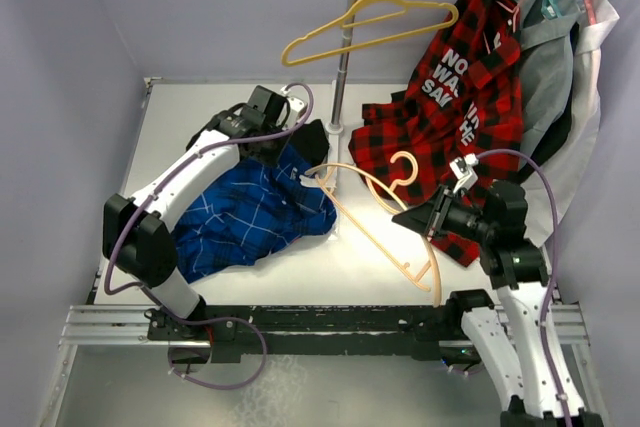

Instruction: Place the shirt on the hanger

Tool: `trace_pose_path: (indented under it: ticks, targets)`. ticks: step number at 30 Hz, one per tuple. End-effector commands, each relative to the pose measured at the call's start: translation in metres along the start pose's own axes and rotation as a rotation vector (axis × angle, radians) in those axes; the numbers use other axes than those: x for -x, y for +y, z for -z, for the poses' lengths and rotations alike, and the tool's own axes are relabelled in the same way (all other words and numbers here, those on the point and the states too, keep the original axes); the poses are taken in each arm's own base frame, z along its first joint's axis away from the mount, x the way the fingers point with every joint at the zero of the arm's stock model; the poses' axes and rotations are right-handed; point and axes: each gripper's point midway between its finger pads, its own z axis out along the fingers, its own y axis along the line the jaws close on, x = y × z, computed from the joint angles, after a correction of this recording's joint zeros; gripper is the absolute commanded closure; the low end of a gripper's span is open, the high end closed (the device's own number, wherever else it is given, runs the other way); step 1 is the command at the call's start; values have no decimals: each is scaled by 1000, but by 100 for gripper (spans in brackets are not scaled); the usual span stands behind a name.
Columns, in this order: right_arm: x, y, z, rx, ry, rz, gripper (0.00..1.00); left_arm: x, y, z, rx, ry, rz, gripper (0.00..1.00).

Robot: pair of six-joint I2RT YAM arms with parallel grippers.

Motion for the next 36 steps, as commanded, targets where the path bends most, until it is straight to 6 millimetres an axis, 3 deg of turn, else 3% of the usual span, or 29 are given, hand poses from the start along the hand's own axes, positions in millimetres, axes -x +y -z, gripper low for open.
trace_pose_path:
  ticks: [1,3,10,14,19,24,36]
  targets:
    - [25,5,-10,19,-44,155,100,30,4,15,3,-96,-15,95]
    - [24,7,-21,49,-42,145,100,33,3,16,0,-101,-15,95]
    - [2,45,-76,159,20,162,100,33,3,13,-2,-95,-23,95]
    - [5,51,-98,123,0,207,100,28,-2,10,-31,-80,-22,95]
    - [17,45,-106,73,-37,253,100,21,-5,12,-42,-75,-19,95]
    - [23,51,-104,80,-54,281,100,18,-2,16,-32,-72,-30,95]
    - [17,60,-130,178,-35,277,100,16,-15,16,-96,-57,-27,95]
